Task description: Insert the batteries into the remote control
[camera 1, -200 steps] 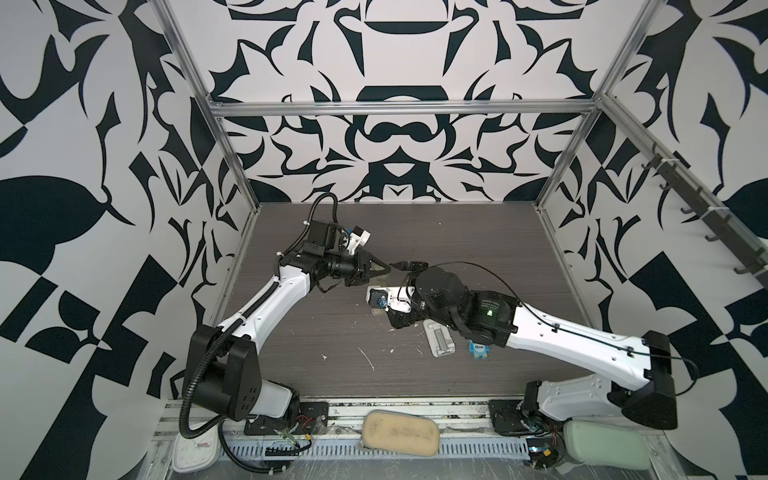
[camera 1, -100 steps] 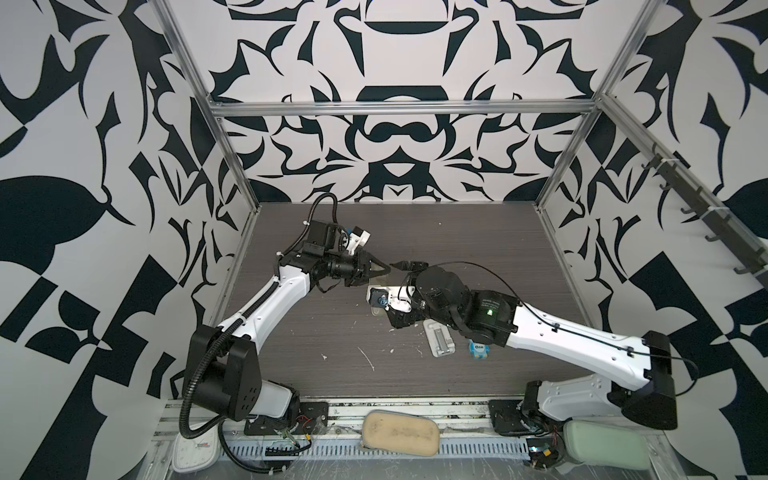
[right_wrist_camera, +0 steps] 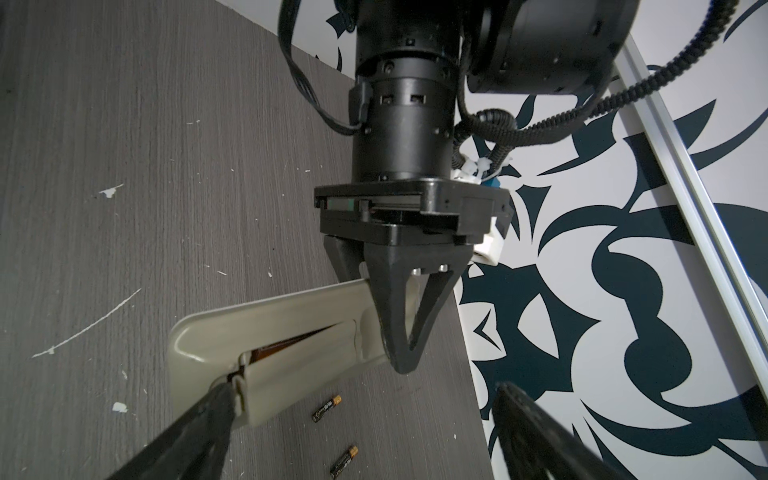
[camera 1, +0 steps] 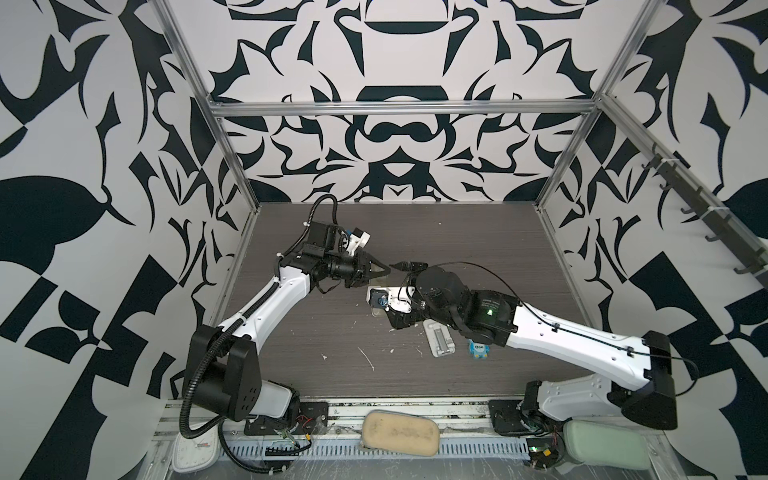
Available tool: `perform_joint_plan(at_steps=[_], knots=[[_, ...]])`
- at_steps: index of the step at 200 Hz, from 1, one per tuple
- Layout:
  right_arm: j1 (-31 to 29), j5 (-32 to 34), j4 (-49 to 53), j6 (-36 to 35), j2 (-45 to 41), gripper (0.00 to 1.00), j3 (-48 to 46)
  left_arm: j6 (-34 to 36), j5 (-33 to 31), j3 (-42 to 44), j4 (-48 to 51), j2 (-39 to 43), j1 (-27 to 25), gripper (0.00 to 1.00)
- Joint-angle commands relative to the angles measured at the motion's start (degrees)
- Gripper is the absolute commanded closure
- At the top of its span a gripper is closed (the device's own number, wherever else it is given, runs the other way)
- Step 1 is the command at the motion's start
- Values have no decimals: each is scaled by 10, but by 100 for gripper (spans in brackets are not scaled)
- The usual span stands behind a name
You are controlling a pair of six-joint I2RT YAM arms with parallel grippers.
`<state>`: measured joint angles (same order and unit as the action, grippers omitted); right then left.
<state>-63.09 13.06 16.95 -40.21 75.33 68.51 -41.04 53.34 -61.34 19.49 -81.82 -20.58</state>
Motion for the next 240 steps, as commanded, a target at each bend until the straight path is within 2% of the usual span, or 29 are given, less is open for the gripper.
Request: perform_joint_plan(at_steps=[1, 240], knots=[[2, -2, 6, 11, -8, 0, 20, -4, 18, 4, -5, 16, 4, 100], [2, -8, 3, 17, 9, 0, 32, -25, 29, 12, -38, 17, 13, 100]])
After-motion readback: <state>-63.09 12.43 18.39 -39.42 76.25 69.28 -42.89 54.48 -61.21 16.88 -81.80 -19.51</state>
